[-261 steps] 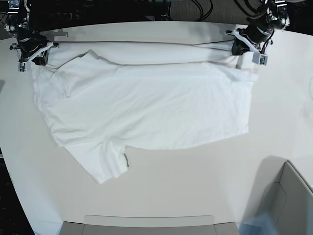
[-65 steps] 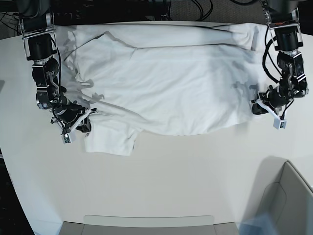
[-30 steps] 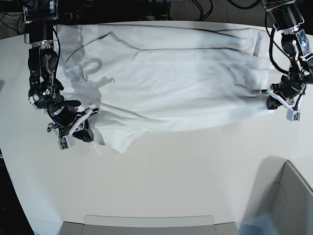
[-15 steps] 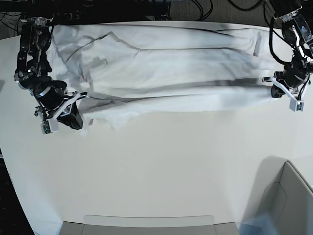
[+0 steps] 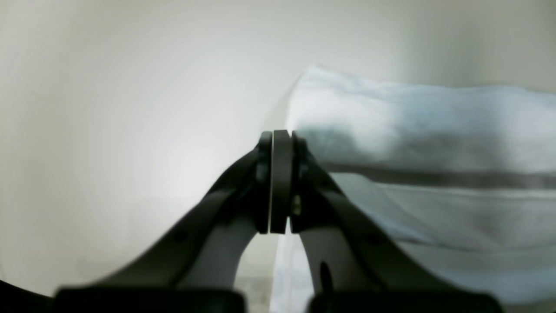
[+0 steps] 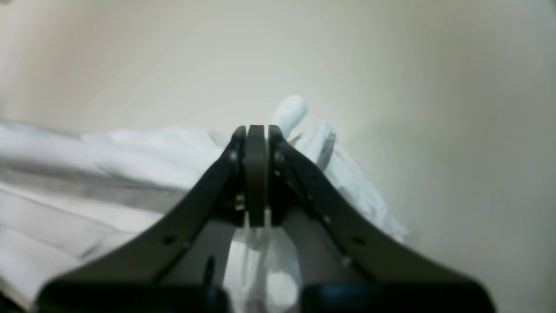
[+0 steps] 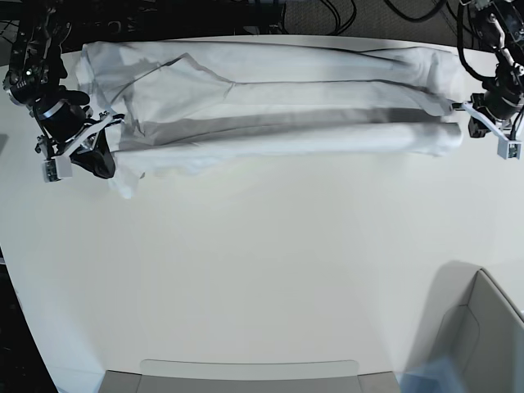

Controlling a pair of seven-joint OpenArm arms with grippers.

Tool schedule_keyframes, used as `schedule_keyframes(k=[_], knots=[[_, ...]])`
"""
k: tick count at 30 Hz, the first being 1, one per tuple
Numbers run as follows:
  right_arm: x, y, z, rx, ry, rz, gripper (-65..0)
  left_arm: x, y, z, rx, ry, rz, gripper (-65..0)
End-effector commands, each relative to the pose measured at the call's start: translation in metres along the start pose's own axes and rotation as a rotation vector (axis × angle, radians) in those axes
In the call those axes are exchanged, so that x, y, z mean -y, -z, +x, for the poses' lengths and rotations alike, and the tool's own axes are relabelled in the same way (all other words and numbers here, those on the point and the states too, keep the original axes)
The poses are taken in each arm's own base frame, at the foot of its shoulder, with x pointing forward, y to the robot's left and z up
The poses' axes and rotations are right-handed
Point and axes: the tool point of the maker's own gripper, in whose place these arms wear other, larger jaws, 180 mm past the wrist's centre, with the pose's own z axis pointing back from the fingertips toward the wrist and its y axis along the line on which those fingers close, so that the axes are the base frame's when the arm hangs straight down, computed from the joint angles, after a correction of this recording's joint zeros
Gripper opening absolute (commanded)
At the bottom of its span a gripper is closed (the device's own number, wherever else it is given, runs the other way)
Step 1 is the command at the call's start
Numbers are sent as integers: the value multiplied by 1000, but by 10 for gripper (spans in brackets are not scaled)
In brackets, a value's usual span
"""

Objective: Fold the T-shirt properly
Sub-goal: 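Lift the hem with both grippers and fold it over toward the collar, then regrasp the folded edges with both grippers and tuck them together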

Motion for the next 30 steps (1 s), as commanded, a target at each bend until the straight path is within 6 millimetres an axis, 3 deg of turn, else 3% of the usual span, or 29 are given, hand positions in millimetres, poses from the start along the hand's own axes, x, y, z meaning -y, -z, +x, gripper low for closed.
schedule_keyframes(k=[1, 7, 14, 18, 23, 26, 30], knots=[[2, -8, 17, 56, -5, 6, -650, -1, -7, 11, 35, 28, 6, -650], [-3, -30, 10, 51, 21, 11, -650, 1, -10, -2, 3, 39, 5, -650], [-5, -32, -5, 12, 40, 10, -650, 12, -5, -6, 6, 12, -19, -650], [-6, -31, -3, 17, 38, 13, -650, 33, 8, 21, 52, 44, -71, -650], [-5, -31, -3, 14, 34, 12, -650, 51, 15, 38, 74, 109, -118, -499], [-5, -31, -3, 15, 37, 12, -650, 63, 34, 51, 46, 195, -164, -507], [-5, -31, -4, 13, 36, 12, -650, 43, 70, 46, -12, 103, -145, -509]])
